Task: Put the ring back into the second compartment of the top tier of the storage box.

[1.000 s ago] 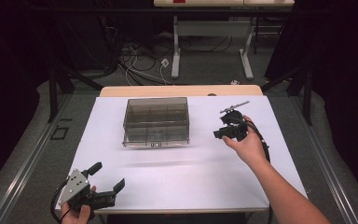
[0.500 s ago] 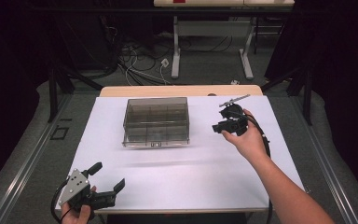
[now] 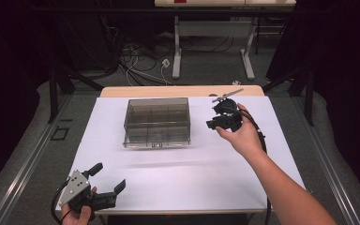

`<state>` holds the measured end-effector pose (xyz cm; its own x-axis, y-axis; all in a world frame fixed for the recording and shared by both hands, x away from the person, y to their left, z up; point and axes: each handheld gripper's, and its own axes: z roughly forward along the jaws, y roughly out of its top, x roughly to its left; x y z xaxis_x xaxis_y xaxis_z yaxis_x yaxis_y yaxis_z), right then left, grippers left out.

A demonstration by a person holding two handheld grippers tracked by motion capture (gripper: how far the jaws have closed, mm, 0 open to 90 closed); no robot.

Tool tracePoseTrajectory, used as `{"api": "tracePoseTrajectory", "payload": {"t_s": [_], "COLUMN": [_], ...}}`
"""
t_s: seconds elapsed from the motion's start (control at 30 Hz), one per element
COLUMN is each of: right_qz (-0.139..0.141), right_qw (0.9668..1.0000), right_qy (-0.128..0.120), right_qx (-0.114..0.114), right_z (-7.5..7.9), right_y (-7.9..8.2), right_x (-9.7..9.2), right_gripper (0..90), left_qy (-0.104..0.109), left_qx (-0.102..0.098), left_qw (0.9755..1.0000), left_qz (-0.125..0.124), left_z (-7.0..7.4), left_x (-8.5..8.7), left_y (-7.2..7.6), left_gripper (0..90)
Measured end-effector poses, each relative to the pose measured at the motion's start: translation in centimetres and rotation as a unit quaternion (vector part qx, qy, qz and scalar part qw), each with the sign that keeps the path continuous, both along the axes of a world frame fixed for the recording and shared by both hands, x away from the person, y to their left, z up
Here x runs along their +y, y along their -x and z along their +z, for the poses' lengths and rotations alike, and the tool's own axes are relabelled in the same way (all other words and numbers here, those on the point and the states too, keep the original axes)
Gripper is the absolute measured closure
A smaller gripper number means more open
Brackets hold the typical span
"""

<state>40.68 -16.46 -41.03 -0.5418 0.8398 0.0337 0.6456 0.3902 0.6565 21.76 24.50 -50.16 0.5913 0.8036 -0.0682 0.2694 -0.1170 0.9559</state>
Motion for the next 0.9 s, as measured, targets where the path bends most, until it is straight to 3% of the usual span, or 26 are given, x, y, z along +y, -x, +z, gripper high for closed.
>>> {"api": "tracePoseTrajectory", "payload": {"t_s": [0.9], "right_qz": [0.061], "right_qw": [0.9981], "right_qy": [0.004], "right_qx": [-0.01], "right_z": [2.2], "right_y": [0.5], "right_x": [6.7], "right_gripper": [67.8], "left_qy": [0.002], "left_qx": [-0.002], "left_qw": [1.0], "left_qz": [-0.002], "left_z": [0.1], "left_x": [0.2], "left_y": [0.1], "left_gripper": [1.5]}}
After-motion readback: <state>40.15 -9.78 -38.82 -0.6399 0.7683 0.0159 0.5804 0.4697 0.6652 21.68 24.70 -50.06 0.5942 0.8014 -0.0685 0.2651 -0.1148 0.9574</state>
